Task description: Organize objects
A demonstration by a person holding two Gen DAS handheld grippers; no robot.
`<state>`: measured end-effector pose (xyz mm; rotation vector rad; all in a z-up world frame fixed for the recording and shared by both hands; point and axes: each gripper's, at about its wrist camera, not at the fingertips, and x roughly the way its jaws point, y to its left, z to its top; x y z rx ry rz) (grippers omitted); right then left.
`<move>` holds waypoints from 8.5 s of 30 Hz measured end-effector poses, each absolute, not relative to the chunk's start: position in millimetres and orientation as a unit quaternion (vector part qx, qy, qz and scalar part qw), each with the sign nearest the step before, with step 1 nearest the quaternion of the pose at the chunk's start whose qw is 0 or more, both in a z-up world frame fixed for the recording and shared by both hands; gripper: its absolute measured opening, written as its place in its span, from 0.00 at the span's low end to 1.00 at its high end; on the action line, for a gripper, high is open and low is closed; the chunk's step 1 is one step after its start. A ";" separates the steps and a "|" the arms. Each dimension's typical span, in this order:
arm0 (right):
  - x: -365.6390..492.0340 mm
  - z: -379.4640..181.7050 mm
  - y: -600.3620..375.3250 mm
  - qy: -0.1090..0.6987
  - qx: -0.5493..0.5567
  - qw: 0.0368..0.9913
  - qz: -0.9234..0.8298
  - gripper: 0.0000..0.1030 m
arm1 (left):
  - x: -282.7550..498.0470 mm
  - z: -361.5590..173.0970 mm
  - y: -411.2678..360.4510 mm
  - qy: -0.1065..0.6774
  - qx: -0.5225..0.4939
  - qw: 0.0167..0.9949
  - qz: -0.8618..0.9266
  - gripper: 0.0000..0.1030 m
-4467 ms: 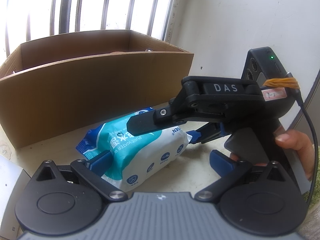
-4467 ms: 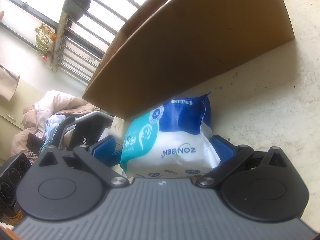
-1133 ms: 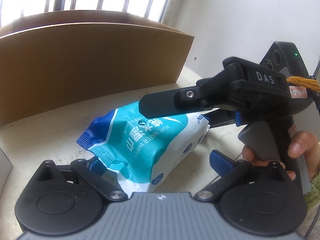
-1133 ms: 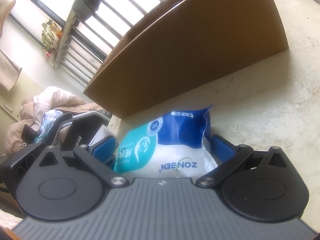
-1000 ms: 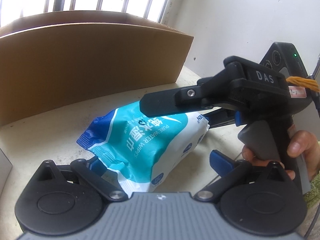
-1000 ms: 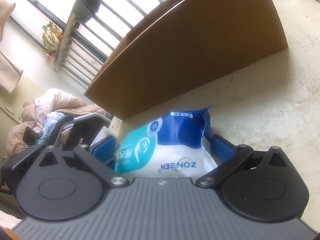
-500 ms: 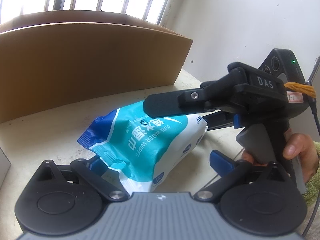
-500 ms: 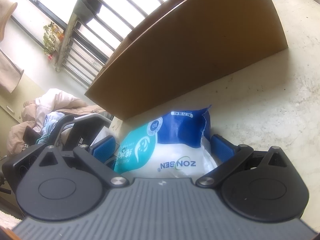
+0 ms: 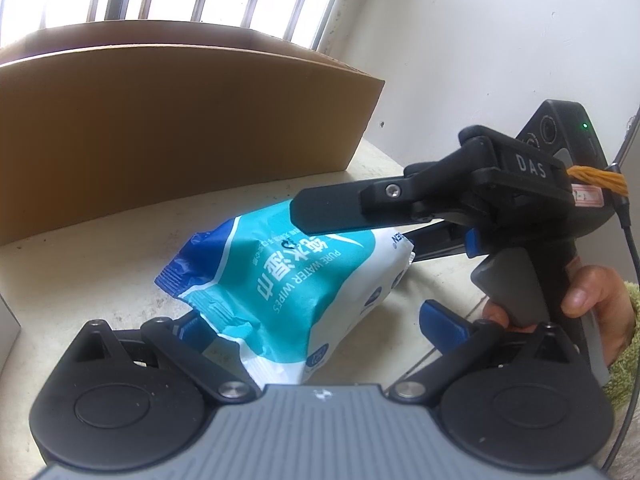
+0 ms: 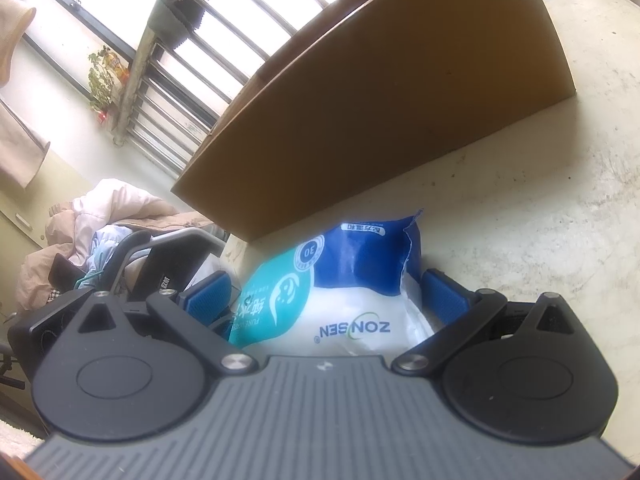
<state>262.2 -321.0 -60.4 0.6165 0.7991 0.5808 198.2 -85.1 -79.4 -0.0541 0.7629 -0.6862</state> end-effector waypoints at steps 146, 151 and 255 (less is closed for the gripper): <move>229.1 -13.9 -301.7 0.350 0.227 0.884 0.211 0.82 | 173.4 -49.3 -98.5 0.318 0.012 0.902 -0.291 0.74; 228.6 8.1 -298.4 0.330 0.216 0.893 0.218 0.82 | 181.4 -21.6 -91.3 0.297 -0.002 0.911 -0.285 0.75; 334.1 -14.8 -105.8 0.486 0.121 0.743 0.444 0.99 | 187.8 -31.0 47.5 0.379 -0.138 0.906 -0.128 0.96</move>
